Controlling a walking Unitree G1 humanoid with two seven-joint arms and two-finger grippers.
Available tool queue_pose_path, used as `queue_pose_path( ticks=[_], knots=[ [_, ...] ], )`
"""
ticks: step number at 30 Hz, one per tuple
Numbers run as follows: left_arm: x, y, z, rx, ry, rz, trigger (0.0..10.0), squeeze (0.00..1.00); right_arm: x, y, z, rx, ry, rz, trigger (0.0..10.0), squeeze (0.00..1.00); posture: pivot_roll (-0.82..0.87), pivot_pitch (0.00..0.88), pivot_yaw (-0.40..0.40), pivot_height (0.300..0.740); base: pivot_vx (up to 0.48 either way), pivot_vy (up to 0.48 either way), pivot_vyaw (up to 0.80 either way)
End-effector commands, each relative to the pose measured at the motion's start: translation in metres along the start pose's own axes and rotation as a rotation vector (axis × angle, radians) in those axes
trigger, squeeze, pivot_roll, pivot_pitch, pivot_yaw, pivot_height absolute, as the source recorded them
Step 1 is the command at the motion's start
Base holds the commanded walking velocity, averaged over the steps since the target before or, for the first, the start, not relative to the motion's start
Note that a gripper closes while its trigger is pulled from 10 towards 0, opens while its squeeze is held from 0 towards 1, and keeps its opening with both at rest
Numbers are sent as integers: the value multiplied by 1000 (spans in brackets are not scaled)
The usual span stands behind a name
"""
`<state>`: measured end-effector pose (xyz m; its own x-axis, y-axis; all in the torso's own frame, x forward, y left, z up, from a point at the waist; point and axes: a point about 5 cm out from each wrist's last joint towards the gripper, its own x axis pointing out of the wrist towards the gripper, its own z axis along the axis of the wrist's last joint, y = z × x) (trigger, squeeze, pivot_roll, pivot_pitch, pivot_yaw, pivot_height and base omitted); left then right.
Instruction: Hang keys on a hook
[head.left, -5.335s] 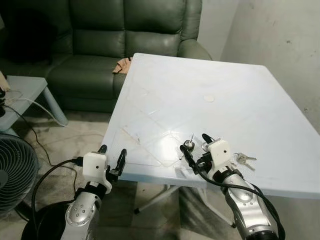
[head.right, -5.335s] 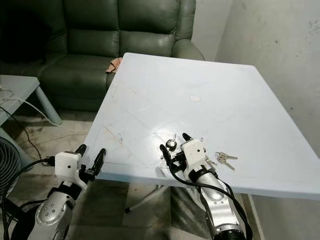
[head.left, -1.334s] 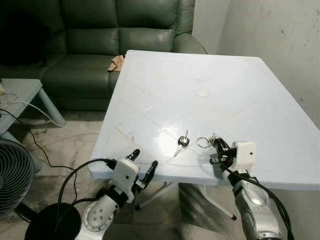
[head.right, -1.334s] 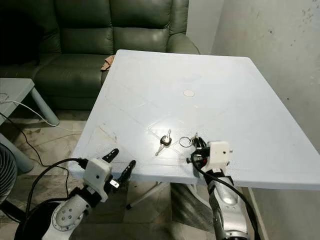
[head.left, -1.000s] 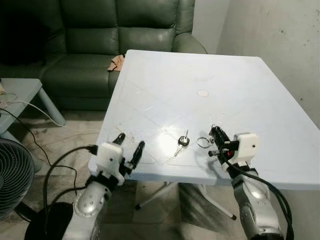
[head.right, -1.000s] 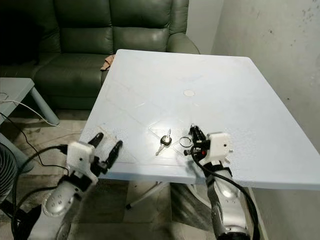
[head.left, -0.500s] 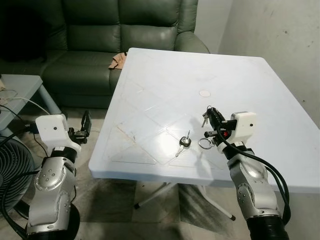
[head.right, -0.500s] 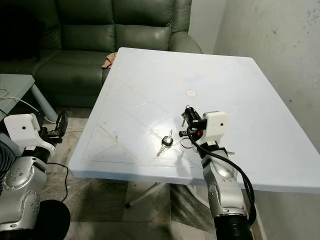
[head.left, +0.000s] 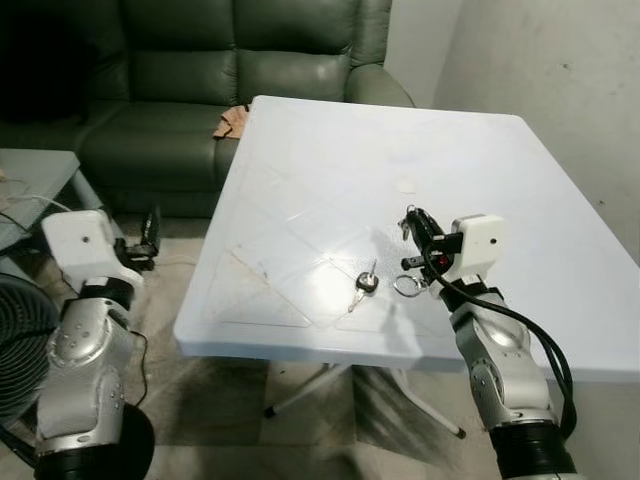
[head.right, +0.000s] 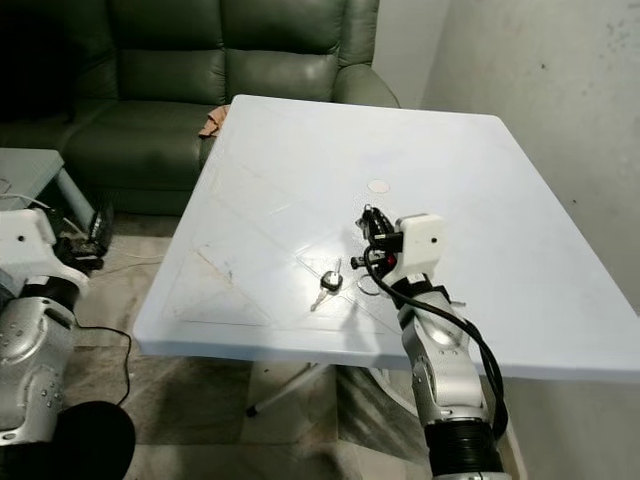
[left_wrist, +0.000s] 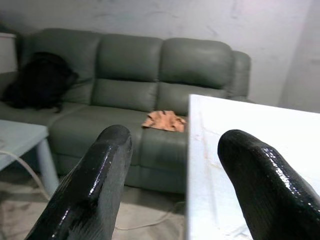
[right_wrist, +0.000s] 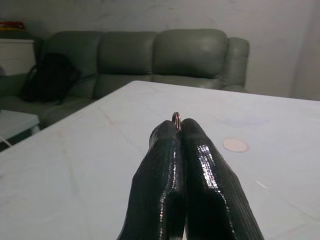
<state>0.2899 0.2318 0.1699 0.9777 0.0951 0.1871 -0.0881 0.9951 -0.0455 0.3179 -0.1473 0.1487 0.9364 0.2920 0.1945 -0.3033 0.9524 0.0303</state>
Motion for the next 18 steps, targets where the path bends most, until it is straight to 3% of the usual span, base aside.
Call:
queue_pose_path(
  ticks=[1,8,18],
  knots=[
    [-1,-4,1,30,-4,-20,10000,0,2,-1,0,0,8,1,10000,0,-53,0,-35,740,0,0,-781],
    [0,-18,-4,65,17,-33,10000,0,1,-1,1,7,-8,-8,10000,0,-50,0,-21,740,0,0,-653],
    [-3,-28,-7,71,34,-13,10000,0,-5,1,2,-5,-24,-6,10000,0,-48,23,-15,740,0,0,0]
  ],
)
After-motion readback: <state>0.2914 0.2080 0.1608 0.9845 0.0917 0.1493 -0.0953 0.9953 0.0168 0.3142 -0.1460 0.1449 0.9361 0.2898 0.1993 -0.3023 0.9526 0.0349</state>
